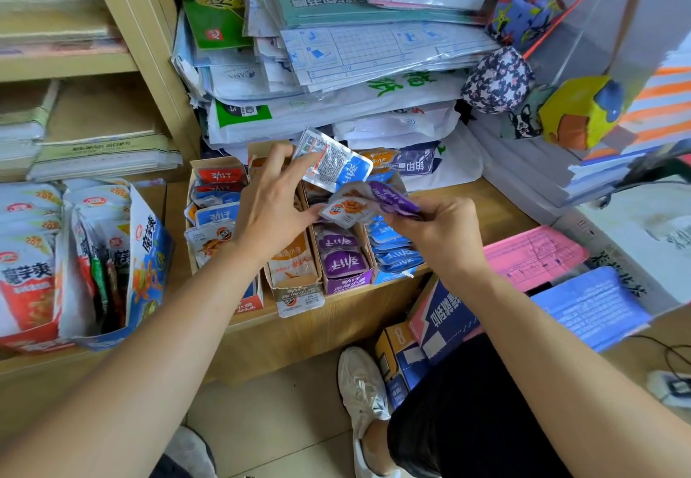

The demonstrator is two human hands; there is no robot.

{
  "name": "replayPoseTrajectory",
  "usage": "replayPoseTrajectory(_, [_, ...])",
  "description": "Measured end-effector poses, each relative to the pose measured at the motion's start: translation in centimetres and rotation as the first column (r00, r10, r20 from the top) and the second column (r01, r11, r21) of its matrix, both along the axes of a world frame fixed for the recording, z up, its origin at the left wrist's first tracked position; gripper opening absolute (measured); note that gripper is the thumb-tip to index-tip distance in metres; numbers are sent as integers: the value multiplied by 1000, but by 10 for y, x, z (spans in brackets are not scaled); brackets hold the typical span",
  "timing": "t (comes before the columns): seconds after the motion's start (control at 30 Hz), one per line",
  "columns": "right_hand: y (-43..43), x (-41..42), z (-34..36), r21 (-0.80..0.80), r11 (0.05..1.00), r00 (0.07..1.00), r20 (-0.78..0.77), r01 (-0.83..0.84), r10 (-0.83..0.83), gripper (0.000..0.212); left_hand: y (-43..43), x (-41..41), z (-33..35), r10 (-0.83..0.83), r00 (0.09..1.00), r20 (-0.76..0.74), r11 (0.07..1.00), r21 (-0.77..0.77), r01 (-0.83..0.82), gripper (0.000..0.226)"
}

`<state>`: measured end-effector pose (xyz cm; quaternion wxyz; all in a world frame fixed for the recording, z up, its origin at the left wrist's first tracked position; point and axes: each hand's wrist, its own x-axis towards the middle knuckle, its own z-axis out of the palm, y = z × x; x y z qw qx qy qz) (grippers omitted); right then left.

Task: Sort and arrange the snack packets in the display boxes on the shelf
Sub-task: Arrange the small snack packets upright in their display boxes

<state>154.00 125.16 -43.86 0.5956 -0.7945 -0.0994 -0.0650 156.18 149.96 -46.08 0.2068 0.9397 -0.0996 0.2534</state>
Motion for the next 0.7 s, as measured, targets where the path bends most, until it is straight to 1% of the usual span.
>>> replayPoseTrajectory(0.1, [4,-2,-3,-157,987,996,82,-31,44,27,1,8,0,1,999,-37,998,-68,-4,82])
replayPoseTrajectory(0.17, [7,-4,-4,-260,962,986,123,-81,116,37,2,11,2,-9,998,-54,994,-110,3,86])
replayPoseTrajectory(0.2, [8,-6,-6,-330,938,974,159,-103,163,39,2,12,3,-14,998,-62,993,-121,7,87])
replayPoseTrajectory(0.27, [9,-10,-9,-480,866,927,243,-142,287,38,4,13,3,-19,997,-75,992,-129,10,88])
replayPoseTrajectory(0.3, [7,-11,-12,-541,826,904,256,-158,341,36,5,14,3,-20,997,-79,991,-131,10,89])
replayPoseTrajectory(0.33, [6,-12,-14,-588,791,898,237,-172,371,35,5,14,3,-21,997,-81,991,-132,10,89])
replayPoseTrajectory(0.47, [3,-13,-19,-684,701,921,110,-204,375,37,7,13,2,-30,996,-79,991,-133,19,91])
replayPoseTrajectory(0.5, [4,-14,-19,-692,696,924,111,-192,365,36,7,12,2,-31,996,-80,991,-133,20,91])
replayPoseTrajectory(0.57, [5,-16,-14,-675,728,931,178,-119,317,33,6,10,1,-30,996,-87,991,-134,18,92])
replayPoseTrajectory(0.63, [4,-17,-12,-657,751,928,235,-67,288,35,6,8,0,-29,995,-97,991,-131,16,94])
replayPoseTrajectory(0.7, [6,-19,-13,-691,719,941,192,-72,279,38,6,6,1,-25,993,-113,993,-120,12,95])
